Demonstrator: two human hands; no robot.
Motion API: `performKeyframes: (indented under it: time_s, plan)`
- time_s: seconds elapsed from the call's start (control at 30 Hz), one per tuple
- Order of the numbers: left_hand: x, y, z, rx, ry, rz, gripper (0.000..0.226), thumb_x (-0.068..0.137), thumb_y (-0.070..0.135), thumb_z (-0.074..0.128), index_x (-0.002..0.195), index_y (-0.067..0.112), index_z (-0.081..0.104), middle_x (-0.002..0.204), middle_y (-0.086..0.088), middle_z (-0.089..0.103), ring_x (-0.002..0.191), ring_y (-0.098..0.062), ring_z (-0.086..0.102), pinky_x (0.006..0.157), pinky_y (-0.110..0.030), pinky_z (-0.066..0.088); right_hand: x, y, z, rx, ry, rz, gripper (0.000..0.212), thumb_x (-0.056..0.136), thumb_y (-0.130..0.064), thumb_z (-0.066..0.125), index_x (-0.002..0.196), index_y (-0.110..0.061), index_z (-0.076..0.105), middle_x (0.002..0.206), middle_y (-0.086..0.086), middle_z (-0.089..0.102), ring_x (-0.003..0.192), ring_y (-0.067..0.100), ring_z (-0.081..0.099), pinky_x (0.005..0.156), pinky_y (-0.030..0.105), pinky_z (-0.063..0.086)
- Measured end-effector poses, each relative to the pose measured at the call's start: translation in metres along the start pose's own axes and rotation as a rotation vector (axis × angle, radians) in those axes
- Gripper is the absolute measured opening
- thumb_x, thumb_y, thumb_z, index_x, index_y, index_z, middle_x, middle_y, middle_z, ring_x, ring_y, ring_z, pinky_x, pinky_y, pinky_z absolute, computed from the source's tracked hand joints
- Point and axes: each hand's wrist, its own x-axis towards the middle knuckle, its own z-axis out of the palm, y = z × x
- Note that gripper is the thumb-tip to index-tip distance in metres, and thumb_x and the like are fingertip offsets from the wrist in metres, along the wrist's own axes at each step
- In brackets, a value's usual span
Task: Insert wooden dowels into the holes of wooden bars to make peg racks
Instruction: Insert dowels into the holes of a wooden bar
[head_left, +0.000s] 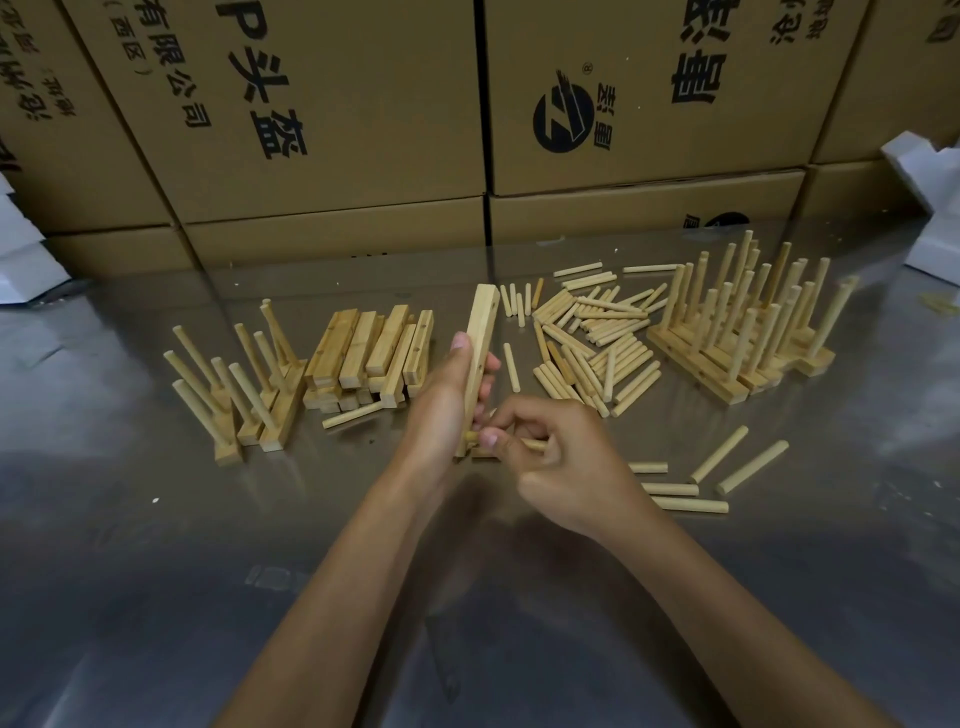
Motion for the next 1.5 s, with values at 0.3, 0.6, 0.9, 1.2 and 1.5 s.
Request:
performKeyframes:
  time_s: [0.3, 0.6, 0.9, 1.2, 1.5]
  plan:
    - [0.0, 0.0, 0.005, 0.074, 0.015, 0.022, 0.046, 0.104, 0.052, 0.033, 0.086, 0.026, 0.066, 0.079, 0.005, 0.051, 0.071, -0.01, 0.046, 0.065, -0.026, 0.042, 0.001, 0.005, 0.006, 0.119, 0.02, 0.185, 0.015, 0.089, -0.021, 0.068, 0.075, -0.015, 0.069, 0.075, 0.022, 0.065, 0.069, 0.034, 0.057, 0.066, 0.033, 0.041]
    - [0.003, -0.006, 0.003, 0.075, -0.004, 0.068, 0.043, 0.105, 0.052, 0.033, 0.093, 0.03, 0.067, 0.082, 0.008, 0.053, 0.076, -0.008, 0.048, 0.067, -0.026, 0.041, -0.002, 0.001, 0.008, 0.136, 0.019, 0.194, 0.016, 0.091, -0.02, 0.067, 0.075, -0.015, 0.066, 0.069, 0.023, 0.062, 0.06, 0.021, 0.047, 0.062, 0.031, 0.034]
    - [0.013, 0.001, -0.021, 0.062, -0.252, 0.021, 0.042, 0.104, 0.044, 0.043, 0.144, 0.045, 0.035, 0.087, -0.004, 0.054, 0.059, -0.011, 0.05, 0.056, -0.026, 0.045, 0.0, -0.005, -0.006, 0.098, -0.161, 0.16, 0.012, 0.09, -0.027, 0.07, 0.081, -0.021, 0.074, 0.055, -0.012, 0.058, 0.056, 0.004, 0.043, 0.059, 0.025, 0.033]
    - [0.024, -0.012, -0.034, -0.019, 0.005, 0.035, 0.04, 0.104, 0.026, 0.051, 0.138, 0.046, 0.049, 0.078, -0.002, 0.054, 0.05, -0.007, 0.047, 0.047, -0.022, 0.044, 0.011, -0.002, -0.065, -0.194, -0.052, 0.234, 0.011, 0.092, -0.022, 0.067, 0.084, -0.026, 0.074, 0.08, -0.015, 0.068, 0.072, -0.009, 0.057, 0.061, 0.01, 0.039]
    - [0.024, -0.01, -0.037, -0.182, -0.18, -0.045, 0.025, 0.102, 0.025, 0.051, 0.119, 0.043, 0.056, 0.066, -0.005, 0.061, 0.049, -0.015, 0.05, 0.045, -0.025, 0.044, 0.009, 0.028, -0.104, -0.441, -0.375, 0.531, 0.014, 0.082, -0.013, 0.076, 0.08, -0.026, 0.071, 0.072, -0.009, 0.06, 0.065, 0.0, 0.053, 0.056, 0.01, 0.039]
